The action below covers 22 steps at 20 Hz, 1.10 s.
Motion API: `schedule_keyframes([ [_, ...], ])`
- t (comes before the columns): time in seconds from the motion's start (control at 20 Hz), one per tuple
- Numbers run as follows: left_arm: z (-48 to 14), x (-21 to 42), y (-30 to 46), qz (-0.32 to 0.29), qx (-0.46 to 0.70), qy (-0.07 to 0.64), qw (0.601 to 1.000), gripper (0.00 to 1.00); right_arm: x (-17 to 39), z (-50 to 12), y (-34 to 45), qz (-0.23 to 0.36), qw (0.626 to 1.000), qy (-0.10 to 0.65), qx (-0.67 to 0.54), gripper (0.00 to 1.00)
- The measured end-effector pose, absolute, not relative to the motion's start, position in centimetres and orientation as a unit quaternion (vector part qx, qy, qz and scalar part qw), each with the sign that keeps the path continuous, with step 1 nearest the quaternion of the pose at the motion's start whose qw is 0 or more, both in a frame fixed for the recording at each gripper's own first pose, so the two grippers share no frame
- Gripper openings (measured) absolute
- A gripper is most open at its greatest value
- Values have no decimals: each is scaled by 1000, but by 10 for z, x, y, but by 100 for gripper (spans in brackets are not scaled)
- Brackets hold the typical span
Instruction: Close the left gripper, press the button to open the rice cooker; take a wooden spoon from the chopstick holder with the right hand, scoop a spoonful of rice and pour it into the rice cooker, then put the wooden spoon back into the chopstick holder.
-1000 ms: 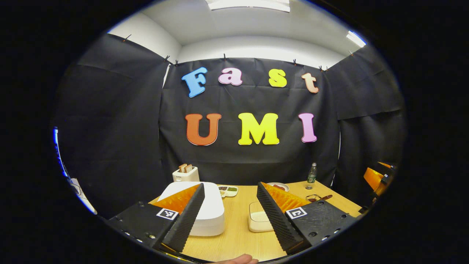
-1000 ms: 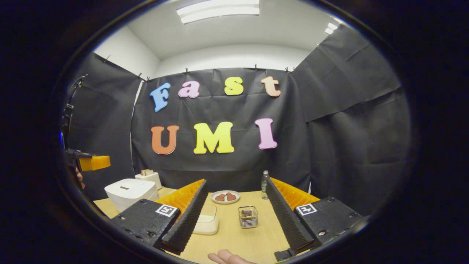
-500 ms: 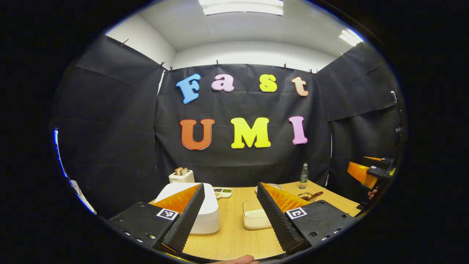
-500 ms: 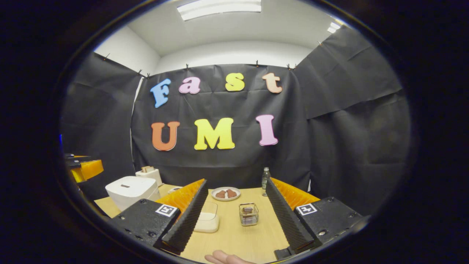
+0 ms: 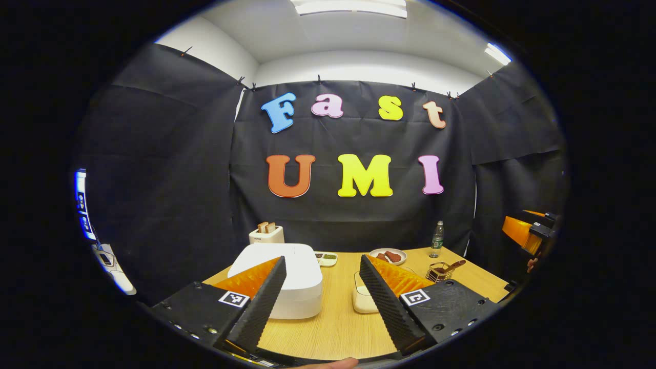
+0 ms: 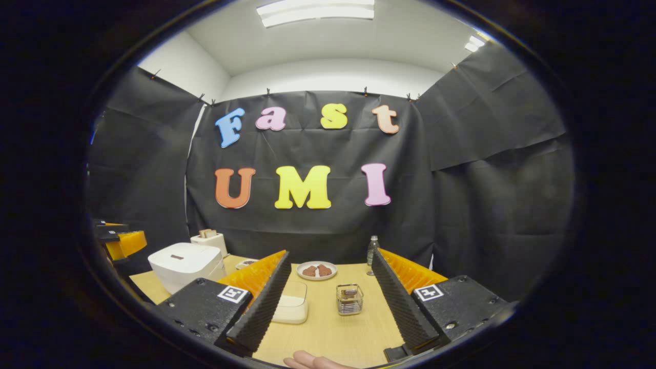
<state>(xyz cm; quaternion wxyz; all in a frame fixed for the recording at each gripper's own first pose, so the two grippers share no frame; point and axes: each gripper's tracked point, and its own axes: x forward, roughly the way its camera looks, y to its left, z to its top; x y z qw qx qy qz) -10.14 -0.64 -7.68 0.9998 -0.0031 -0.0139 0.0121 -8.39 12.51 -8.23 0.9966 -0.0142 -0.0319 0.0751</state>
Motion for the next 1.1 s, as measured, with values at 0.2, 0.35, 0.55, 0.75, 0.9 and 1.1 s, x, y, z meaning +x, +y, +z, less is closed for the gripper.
schedule_keyframes([
  [0.2,-76,-107,7,18,-6,-21,1000,92,-82,-81,138,90,995,-41,3,100],
  [0.35,-77,-109,6,12,-12,-25,1000,92,-78,-87,142,95,995,-30,15,100],
  [0.55,-77,-111,6,8,-10,-28,1000,91,-77,-92,148,106,994,-15,26,100],
  [0.75,-75,-113,-1,1,-4,-31,1000,91,-76,-86,140,97,994,-27,37,100],
  [0.9,-74,-114,-7,-5,2,-32,999,91,-77,-84,134,92,994,-30,46,100],
  [1.1,-67,-116,-9,-2,14,-39,999,91,-77,-84,130,92,994,-36,52,100],
])
